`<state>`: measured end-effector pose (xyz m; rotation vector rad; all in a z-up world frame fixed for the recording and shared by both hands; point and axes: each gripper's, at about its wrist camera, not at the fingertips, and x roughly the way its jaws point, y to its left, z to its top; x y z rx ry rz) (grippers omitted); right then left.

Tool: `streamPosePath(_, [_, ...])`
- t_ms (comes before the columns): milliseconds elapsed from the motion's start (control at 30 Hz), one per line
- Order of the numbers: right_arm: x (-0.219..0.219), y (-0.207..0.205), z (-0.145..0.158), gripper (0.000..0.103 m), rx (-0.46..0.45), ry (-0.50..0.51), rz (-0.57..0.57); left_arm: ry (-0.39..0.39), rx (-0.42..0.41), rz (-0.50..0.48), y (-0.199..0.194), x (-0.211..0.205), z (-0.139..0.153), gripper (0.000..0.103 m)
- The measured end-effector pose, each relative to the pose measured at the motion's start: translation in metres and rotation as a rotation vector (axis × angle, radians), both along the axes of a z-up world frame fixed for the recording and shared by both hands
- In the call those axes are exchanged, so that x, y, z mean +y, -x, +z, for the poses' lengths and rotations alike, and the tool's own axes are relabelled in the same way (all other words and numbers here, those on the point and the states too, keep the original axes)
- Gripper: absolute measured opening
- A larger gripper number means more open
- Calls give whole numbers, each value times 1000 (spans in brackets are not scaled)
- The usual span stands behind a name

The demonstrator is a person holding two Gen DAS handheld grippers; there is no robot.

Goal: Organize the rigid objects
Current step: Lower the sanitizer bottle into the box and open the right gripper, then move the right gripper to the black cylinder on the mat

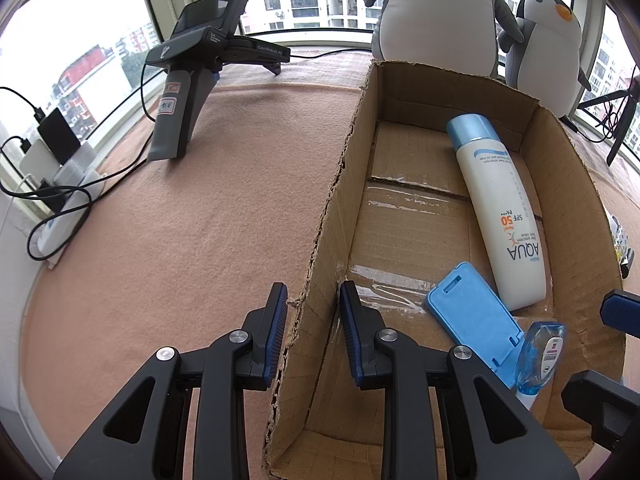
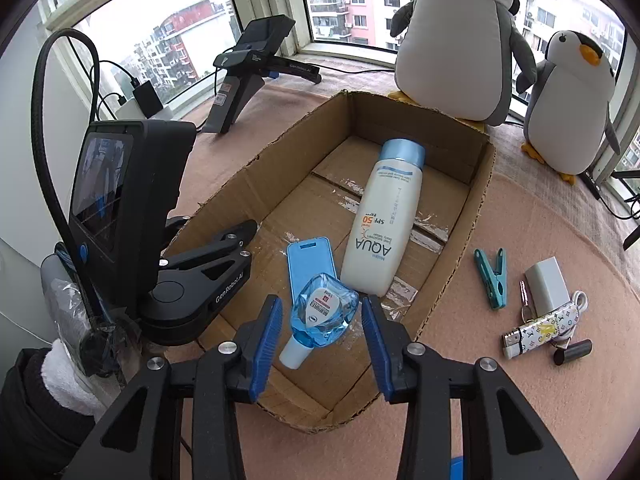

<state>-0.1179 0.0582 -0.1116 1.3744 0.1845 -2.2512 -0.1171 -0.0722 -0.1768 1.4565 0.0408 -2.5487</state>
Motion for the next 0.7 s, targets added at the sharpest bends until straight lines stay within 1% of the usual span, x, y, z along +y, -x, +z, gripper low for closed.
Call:
streamPosePath(67, [1, -1, 2, 52, 10, 3, -3, -1, -1, 0, 0, 0, 0, 24])
streamPosePath(133, [2, -1, 4, 54, 15, 4, -7, 0, 0, 0, 0, 0, 0, 24])
streamPosePath(467, [14, 0, 10, 55, 23, 21, -42, 0, 0, -1, 0, 0, 1, 24])
streamPosePath(700, [37, 1, 18, 55, 29, 45, -99, 1, 0, -2, 0, 0, 2, 24])
